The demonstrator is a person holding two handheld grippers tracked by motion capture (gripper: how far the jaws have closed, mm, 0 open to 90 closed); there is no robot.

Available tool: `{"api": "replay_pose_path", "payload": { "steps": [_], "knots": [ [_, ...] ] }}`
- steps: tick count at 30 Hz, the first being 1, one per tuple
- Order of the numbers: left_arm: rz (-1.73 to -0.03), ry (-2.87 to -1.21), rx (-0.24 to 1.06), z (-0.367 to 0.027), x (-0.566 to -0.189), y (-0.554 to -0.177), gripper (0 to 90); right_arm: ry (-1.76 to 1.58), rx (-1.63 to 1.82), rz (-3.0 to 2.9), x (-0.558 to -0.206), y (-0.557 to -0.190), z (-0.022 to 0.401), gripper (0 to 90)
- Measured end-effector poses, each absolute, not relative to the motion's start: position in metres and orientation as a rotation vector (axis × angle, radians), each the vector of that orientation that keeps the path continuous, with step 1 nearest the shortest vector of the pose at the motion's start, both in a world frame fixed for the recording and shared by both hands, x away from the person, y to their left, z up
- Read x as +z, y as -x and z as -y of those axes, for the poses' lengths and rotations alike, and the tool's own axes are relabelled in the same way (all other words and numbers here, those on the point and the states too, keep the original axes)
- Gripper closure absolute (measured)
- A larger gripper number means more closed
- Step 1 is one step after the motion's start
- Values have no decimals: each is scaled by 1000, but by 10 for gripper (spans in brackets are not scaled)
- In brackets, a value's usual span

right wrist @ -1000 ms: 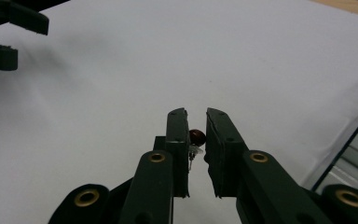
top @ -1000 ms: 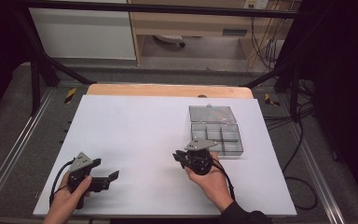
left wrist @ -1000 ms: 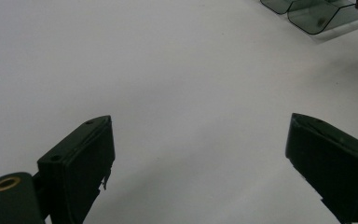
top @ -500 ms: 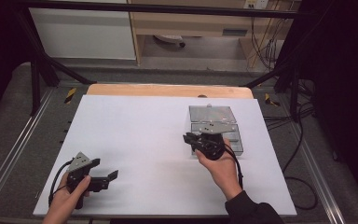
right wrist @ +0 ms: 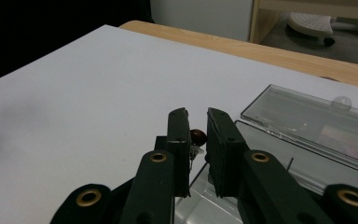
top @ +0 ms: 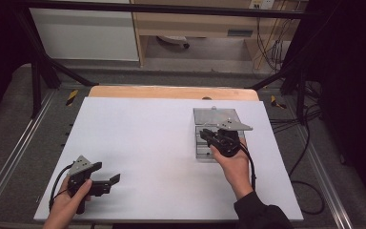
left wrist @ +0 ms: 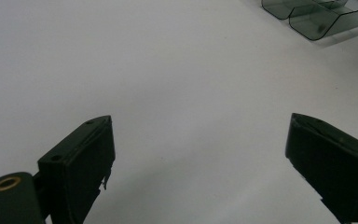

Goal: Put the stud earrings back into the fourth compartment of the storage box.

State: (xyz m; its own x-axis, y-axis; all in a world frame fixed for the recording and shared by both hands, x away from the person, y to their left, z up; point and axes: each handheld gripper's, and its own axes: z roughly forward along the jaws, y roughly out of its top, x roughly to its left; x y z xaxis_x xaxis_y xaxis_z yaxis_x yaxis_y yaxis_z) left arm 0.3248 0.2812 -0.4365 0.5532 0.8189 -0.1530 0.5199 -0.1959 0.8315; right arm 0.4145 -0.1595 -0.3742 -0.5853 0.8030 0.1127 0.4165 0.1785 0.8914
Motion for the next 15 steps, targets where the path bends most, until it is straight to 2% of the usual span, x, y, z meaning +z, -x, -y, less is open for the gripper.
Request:
{"api": "replay_pose_path", "payload": {
  "steps": [15],
  "knots": [
    [-1092,-1872,406,-280,-437,-325,84,-1207,1329,-2099,-391,-424,167,794]
  ]
}}
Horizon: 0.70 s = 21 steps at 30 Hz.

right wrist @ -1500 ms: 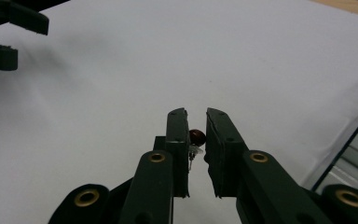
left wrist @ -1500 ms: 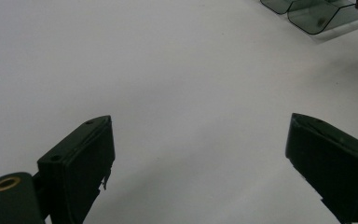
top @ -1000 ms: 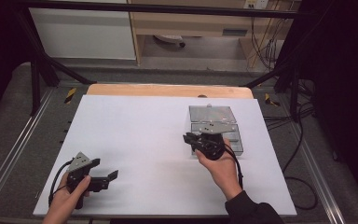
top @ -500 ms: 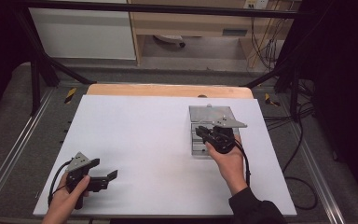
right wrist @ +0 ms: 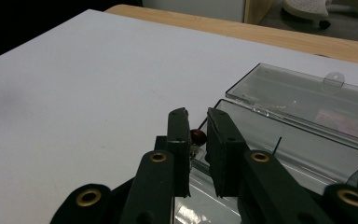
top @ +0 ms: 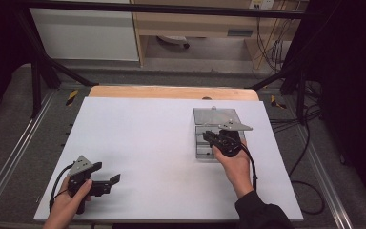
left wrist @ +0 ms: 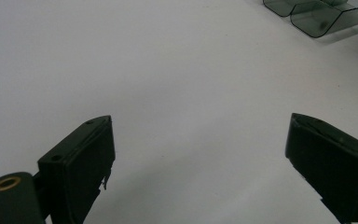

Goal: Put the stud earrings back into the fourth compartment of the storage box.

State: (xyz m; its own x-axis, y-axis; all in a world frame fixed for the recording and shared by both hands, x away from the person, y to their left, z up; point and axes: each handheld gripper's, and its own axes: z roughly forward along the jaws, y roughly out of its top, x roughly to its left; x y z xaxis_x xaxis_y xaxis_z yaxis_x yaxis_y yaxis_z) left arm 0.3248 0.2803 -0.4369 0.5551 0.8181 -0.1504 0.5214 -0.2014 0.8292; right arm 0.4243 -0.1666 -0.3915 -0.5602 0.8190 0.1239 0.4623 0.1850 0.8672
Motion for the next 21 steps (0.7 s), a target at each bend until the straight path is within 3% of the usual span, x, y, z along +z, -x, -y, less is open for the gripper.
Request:
{"api": "replay_pose_path", "payload": {
  "steps": [21],
  "knots": [
    [-1087,-1885,409,-280,-437,-324,84,-1262,1192,-2210,-414,-429,165,794]
  ]
}}
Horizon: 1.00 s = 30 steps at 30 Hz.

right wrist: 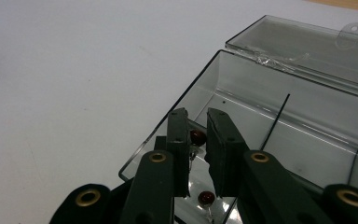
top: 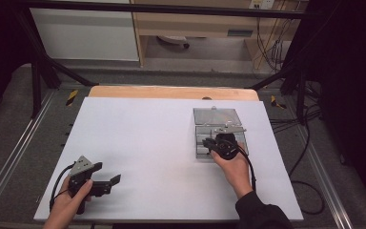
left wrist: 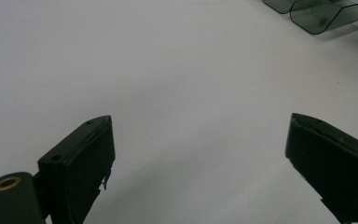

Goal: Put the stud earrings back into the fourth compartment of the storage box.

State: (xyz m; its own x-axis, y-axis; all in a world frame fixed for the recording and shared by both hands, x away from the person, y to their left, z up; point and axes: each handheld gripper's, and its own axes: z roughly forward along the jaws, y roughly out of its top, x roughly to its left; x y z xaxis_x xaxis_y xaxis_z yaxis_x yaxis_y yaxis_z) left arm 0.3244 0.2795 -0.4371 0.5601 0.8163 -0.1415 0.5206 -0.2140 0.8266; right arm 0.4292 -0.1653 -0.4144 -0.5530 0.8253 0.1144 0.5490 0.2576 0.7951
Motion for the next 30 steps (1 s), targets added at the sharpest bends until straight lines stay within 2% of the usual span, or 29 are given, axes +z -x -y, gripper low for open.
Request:
{"api": "replay_pose_path", "payload": {
  "steps": [8,10,14,18,30],
  "knots": [
    [-1086,-1885,408,-279,-437,-324,84,-1274,1168,-2219,-418,-430,165,790],
    [-1085,-1886,408,-279,-437,-324,84,-1281,1178,-2213,-419,-430,165,723],
    [-1083,-1887,408,-279,-437,-324,84,-1273,1207,-2190,-414,-428,166,658],
    [-1079,-1889,406,-279,-437,-324,84,-1263,1246,-2163,-409,-424,166,496],
    [-1078,-1889,407,-279,-437,-324,84,-1261,1262,-2149,-406,-423,165,421]
  ]
}}
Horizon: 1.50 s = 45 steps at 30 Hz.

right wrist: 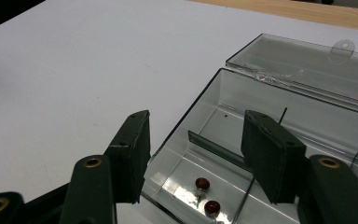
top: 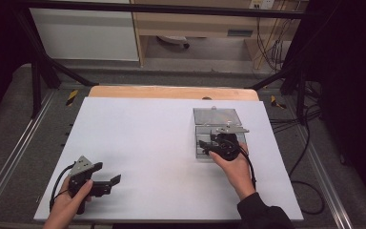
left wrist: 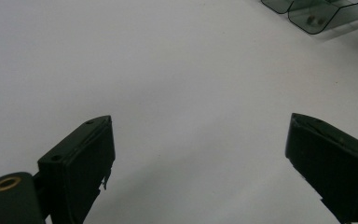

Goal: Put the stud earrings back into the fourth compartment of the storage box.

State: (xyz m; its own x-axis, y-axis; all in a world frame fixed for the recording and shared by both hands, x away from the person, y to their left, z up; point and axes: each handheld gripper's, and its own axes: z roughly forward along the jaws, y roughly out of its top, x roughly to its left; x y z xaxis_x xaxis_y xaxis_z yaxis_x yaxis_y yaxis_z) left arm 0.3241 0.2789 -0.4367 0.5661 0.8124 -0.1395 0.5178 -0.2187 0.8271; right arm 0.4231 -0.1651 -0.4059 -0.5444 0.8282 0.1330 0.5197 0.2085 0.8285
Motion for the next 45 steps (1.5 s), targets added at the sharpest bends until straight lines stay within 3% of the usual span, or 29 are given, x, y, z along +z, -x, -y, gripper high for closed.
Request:
{"api": "replay_pose_path", "payload": {
  "steps": [6,20,27,33,45],
  "knots": [
    [-1080,-1885,407,-279,-437,-324,84,-1253,1261,-2151,-405,-424,165,373],
    [-1079,-1882,403,-279,-436,-324,84,-1163,1328,-2080,-397,-420,160,128],
    [-1064,-1875,396,-277,-435,-322,84,-1146,1307,-1996,-390,-418,161,46],
    [-1067,-1853,410,-279,-434,-321,84,-1099,1362,-1978,-377,-410,173,22],
    [-1078,-1745,475,-288,-425,-314,86,-1045,1457,-1872,-341,-387,191,59]
  ]
}}
